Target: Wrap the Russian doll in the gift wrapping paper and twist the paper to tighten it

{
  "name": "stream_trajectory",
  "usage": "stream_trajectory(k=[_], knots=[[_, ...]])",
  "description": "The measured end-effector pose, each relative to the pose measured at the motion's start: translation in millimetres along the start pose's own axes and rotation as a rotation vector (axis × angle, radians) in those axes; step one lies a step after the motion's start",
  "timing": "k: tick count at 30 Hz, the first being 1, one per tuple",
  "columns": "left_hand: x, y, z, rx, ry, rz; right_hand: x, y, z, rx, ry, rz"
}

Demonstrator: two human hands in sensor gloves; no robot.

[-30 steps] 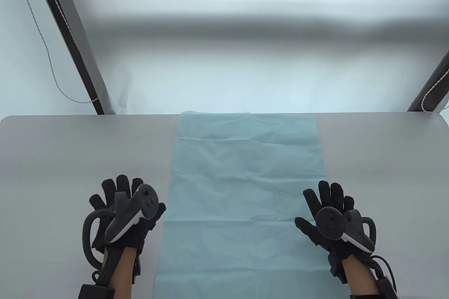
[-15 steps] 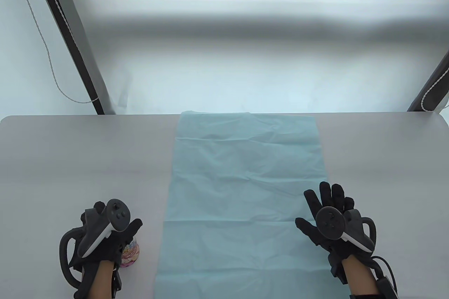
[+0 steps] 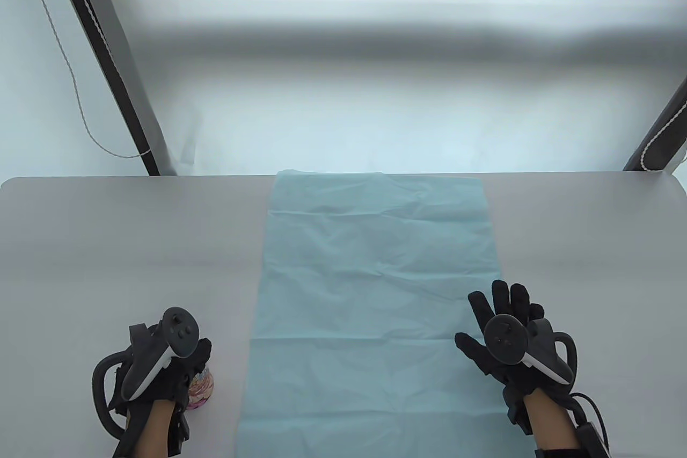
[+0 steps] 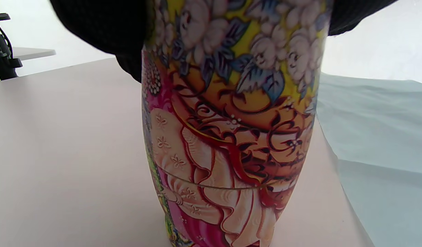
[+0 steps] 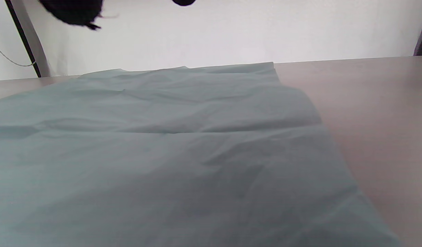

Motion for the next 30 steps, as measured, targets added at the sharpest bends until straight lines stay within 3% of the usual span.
stream_trajectory(k=[3,5,10,14,17,23,30], knots=[[-0.9,-1.4,0.1,0.007,-0.018,-0.002,0.9,2.0,0.2,-0.012,0.005,-0.011],[0.8,-6.4,-1.3,0.046,-0.032,0.051,2.4,3.6,0.9,-0.017,0.009,-0.019],[3.8,-45.2,14.3,0.119,-0.005,0.135,2.3,7.4,2.5,-0.04,0.023,-0.041],[0.4,-78.4,53.5,0.278,0.089,0.195,1.9,5.4,1.9,-0.029,0.019,-0.026],[-4.9,-84.7,97.4,0.441,0.189,0.192,1.1,5.2,0.1,-0.037,0.012,-0.024],[-14.6,-63.0,180.7,0.802,0.281,0.098,0.6,4.4,-5.3,-0.049,-0.006,-0.021],[-38.6,0.6,256.2,1.032,0.331,-0.139,-2.3,4.0,-12.0,-0.075,-0.02,-0.016]])
Point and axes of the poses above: the tracker on the back of each hand, its own z axis roughly to the thumb side, its own x axis roughly from the fingertips to the wrist, y = z × x, the point moved 2 cm from there along -x, roughly from the wrist to the fingertips, and after that the axes turned 8 degrees about z, right-handed, at the moved point
